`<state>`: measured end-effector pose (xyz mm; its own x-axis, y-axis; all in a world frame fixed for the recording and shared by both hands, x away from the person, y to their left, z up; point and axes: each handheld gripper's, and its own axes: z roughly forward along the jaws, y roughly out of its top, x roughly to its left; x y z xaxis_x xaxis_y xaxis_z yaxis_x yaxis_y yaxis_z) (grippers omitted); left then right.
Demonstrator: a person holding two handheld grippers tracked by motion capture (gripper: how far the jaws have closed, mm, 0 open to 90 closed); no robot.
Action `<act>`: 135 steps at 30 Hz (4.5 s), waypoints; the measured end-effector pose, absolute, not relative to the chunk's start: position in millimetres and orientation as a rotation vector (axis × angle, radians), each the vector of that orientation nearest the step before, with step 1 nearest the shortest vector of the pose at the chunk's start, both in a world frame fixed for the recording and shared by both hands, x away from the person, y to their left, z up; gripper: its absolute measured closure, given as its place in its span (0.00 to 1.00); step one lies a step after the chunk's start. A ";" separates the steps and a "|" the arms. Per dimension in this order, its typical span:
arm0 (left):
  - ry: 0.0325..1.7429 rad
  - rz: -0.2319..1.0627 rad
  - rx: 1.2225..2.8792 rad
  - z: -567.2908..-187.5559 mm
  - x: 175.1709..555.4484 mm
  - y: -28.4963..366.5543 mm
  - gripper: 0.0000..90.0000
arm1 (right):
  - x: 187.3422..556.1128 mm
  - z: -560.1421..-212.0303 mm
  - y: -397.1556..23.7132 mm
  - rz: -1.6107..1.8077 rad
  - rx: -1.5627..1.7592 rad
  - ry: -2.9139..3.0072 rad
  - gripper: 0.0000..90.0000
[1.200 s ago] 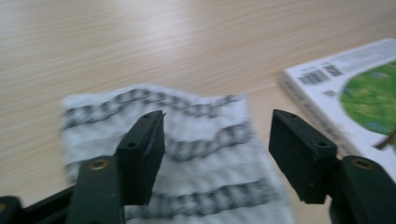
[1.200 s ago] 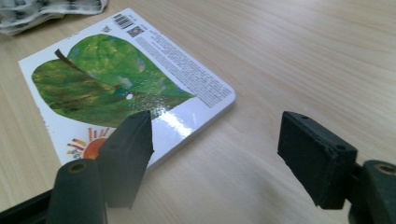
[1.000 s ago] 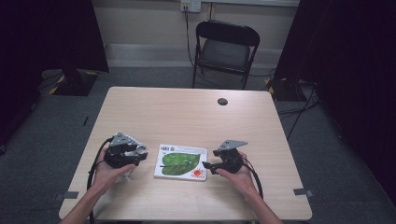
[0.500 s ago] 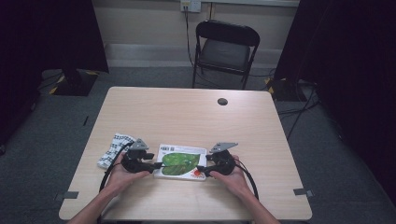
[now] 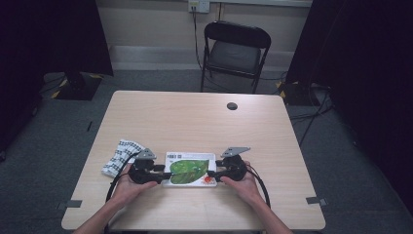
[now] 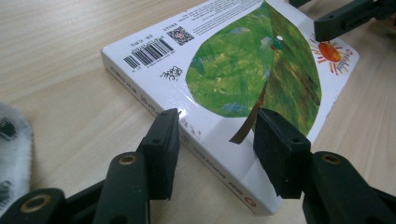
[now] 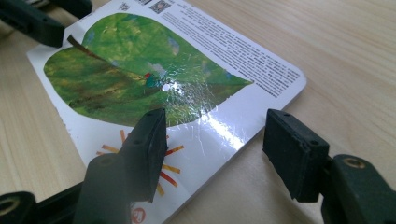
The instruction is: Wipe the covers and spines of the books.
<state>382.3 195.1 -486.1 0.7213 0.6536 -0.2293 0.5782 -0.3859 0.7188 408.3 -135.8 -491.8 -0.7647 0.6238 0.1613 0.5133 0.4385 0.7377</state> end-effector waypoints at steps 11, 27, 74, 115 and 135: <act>0.900 0.062 2.129 -483.5 373.8 186.4 0.57 | 412.9 -492.2 -137.1 1.241 1.071 2.490 0.44; 0.887 0.044 2.132 -484.8 376.2 186.0 0.51 | 419.8 -496.9 -134.6 1.291 1.210 2.427 0.38; 0.892 0.014 2.131 -485.7 382.7 186.9 0.46 | 441.1 -484.5 -128.0 1.560 1.282 2.496 0.51; 0.933 -0.061 2.035 -485.6 420.4 176.3 0.24 | 409.7 -458.6 -129.3 1.588 0.982 2.467 0.80; 0.819 -0.231 1.941 -491.8 421.3 172.6 0.41 | 408.0 -463.4 -141.9 1.632 1.028 2.485 0.83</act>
<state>421.3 172.6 -491.8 0.7547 0.4453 -0.4818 0.6315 -0.2939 0.7175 408.0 -141.9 -463.4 -0.7865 0.5141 0.3422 0.5184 0.2484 0.8183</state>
